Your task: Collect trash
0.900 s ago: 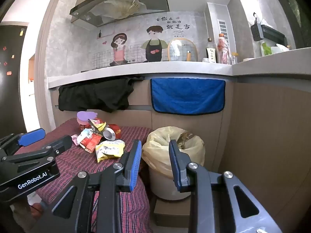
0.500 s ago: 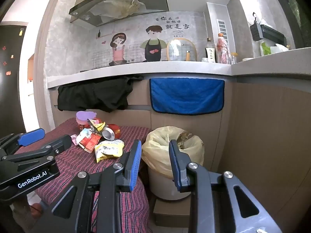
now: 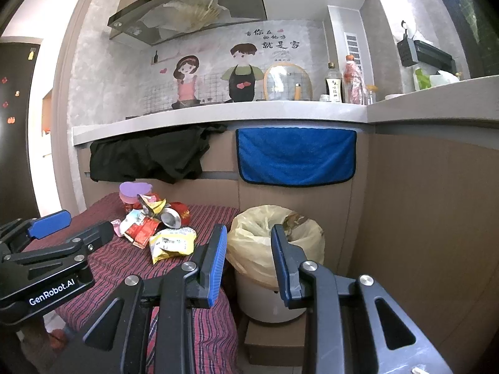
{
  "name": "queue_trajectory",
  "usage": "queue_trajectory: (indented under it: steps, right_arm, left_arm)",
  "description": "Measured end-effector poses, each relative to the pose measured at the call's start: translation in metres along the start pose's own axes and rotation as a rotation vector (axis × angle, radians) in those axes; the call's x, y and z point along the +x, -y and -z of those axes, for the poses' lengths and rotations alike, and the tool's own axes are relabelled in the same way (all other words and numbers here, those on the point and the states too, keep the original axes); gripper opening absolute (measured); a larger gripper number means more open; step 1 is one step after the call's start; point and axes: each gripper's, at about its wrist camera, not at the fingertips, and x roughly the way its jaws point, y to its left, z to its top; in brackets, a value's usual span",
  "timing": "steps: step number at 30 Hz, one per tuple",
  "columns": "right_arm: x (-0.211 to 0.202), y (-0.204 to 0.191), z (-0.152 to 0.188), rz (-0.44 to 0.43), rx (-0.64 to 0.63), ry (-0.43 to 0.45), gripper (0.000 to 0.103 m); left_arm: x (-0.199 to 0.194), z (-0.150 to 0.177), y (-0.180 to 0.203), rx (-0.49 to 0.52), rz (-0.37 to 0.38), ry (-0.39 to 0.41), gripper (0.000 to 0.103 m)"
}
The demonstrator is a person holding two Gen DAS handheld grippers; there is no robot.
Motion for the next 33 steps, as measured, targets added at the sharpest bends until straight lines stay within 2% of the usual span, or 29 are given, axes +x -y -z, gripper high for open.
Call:
queue_trajectory:
  steps: [33]
  right_arm:
    - [-0.0002,-0.0003,0.0008,0.001,-0.004,-0.001,0.028]
  left_arm:
    - [0.0,0.0014,0.0017,-0.002,0.002,-0.008,0.07]
